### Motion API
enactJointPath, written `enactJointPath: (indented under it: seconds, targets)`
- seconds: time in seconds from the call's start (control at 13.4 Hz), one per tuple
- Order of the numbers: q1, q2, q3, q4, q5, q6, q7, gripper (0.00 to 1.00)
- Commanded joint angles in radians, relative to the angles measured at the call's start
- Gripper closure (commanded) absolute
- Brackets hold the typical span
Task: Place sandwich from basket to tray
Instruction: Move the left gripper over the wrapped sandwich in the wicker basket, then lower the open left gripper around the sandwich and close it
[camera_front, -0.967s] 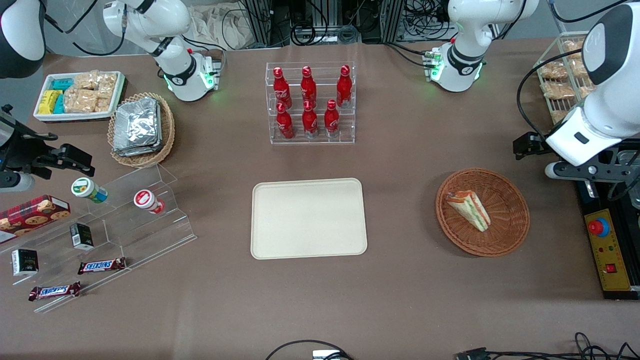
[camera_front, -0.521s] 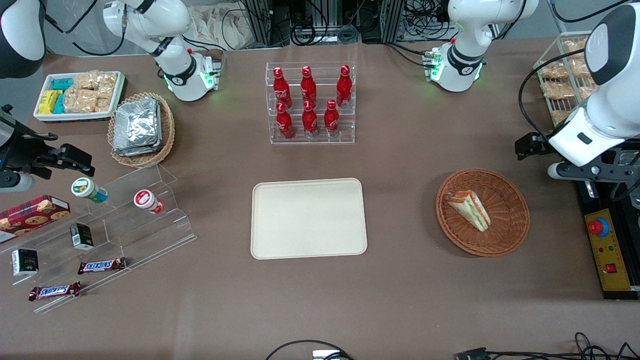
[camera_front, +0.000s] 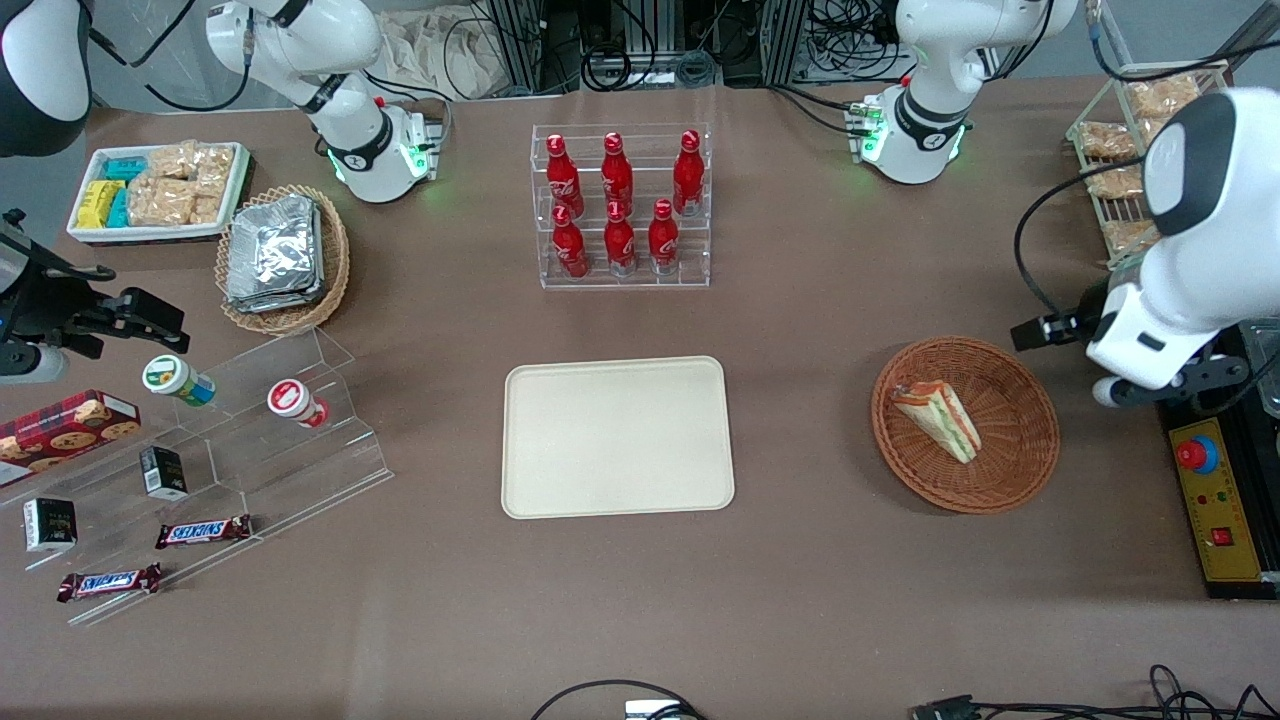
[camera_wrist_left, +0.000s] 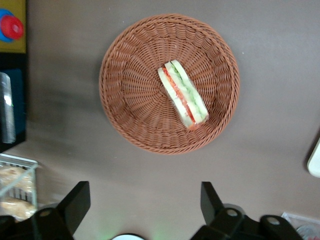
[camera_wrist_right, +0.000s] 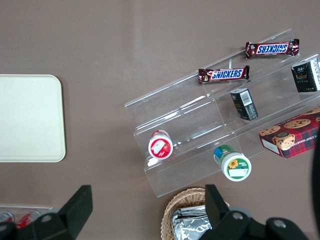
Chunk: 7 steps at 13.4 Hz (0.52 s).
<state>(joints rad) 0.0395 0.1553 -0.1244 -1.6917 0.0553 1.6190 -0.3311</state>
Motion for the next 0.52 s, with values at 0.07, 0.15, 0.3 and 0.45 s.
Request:
enactJointPath:
  seconds: [0.07, 0.15, 0.3, 0.45]
  targets:
    - [0.006, 0.087, -0.001, 0.003, -0.034, 0.070, -0.112, 0.05]
    - [0.008, 0.113, -0.001, 0.003, -0.034, 0.087, -0.144, 0.06]
    - [0.008, 0.157, -0.001, 0.003, -0.052, 0.123, -0.201, 0.07]
    - [0.007, 0.208, 0.000, 0.000, -0.054, 0.163, -0.242, 0.11]
